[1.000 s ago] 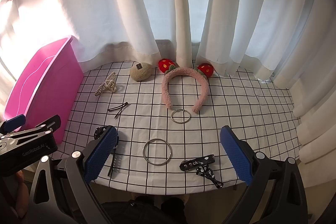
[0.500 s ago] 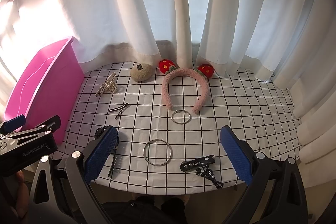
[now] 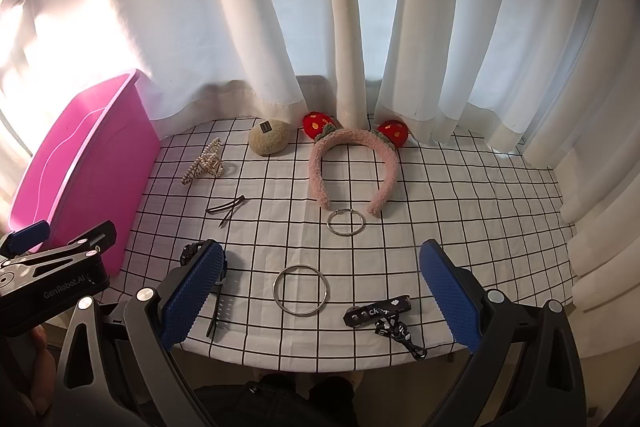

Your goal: Organize jewelry

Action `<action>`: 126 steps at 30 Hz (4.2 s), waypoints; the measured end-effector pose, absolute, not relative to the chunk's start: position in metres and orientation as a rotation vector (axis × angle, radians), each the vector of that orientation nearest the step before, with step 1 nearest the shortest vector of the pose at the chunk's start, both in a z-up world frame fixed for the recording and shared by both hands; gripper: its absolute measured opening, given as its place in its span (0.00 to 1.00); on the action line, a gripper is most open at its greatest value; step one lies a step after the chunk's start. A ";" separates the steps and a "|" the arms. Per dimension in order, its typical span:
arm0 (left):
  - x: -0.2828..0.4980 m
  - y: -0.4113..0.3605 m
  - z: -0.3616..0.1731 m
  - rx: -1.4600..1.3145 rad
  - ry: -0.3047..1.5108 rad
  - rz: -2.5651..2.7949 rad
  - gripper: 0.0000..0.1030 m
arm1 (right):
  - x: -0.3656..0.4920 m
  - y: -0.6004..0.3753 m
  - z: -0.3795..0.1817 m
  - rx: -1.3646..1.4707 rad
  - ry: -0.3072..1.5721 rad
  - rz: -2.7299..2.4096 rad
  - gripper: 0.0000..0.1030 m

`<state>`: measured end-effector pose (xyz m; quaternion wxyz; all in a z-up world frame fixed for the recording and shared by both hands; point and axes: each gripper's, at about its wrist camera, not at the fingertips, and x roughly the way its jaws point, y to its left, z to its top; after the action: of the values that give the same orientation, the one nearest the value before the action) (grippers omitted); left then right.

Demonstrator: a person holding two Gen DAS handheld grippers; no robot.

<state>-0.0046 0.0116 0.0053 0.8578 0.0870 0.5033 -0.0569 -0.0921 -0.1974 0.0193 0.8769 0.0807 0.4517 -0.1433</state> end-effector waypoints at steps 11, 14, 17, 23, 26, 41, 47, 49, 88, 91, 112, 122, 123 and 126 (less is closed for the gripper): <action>-0.003 0.011 0.001 0.180 1.066 -0.114 0.94 | -0.090 -0.201 0.016 0.179 0.950 -0.293 0.91; -0.003 0.012 -0.004 0.170 1.078 -0.111 0.94 | -0.089 -0.204 0.013 0.190 0.956 -0.290 0.91; -0.003 0.016 -0.015 0.170 1.093 -0.098 0.94 | -0.090 -0.210 0.005 0.206 0.969 -0.279 0.91; -0.007 0.023 -0.049 0.171 1.148 -0.127 0.94 | -0.098 -0.230 -0.025 0.274 1.012 -0.263 0.91; -0.010 0.022 -0.075 0.172 1.185 -0.154 0.94 | -0.106 -0.245 -0.047 0.325 1.039 -0.260 0.91; 0.001 -0.005 -0.157 0.166 1.201 -0.227 0.94 | -0.140 -0.297 -0.156 0.343 1.174 -0.358 0.91; 0.007 -0.015 -0.174 0.172 1.205 -0.236 0.94 | -0.131 -0.299 -0.184 0.279 1.219 -0.341 0.91; 0.008 -0.018 -0.179 0.172 1.209 -0.235 0.94 | -0.128 -0.300 -0.189 0.275 1.220 -0.337 0.91; 0.018 -0.019 -0.186 0.081 1.188 -0.226 0.58 | -0.113 -0.291 -0.186 0.234 1.126 -0.234 0.10; 0.018 -0.014 -0.177 0.078 1.176 -0.227 0.58 | -0.112 -0.289 -0.181 0.251 1.106 -0.217 0.10; 0.034 0.036 0.000 -0.066 0.888 -0.246 0.58 | -0.028 -0.213 0.007 0.166 0.725 0.072 0.10; 0.075 0.143 0.048 -0.108 0.774 0.005 0.58 | 0.079 -0.086 0.066 0.068 0.639 0.393 0.10; 0.079 0.152 0.045 -0.108 0.776 0.034 0.58 | 0.089 -0.073 0.066 0.062 0.644 0.422 0.10; 0.087 0.183 0.038 -0.120 0.790 0.104 0.58 | 0.115 -0.033 0.065 0.036 0.669 0.491 0.10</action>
<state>0.0870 0.1832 0.0377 0.9200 -0.0585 0.3843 0.0506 0.1145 -0.0327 0.0648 0.9151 0.0174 0.3248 0.2384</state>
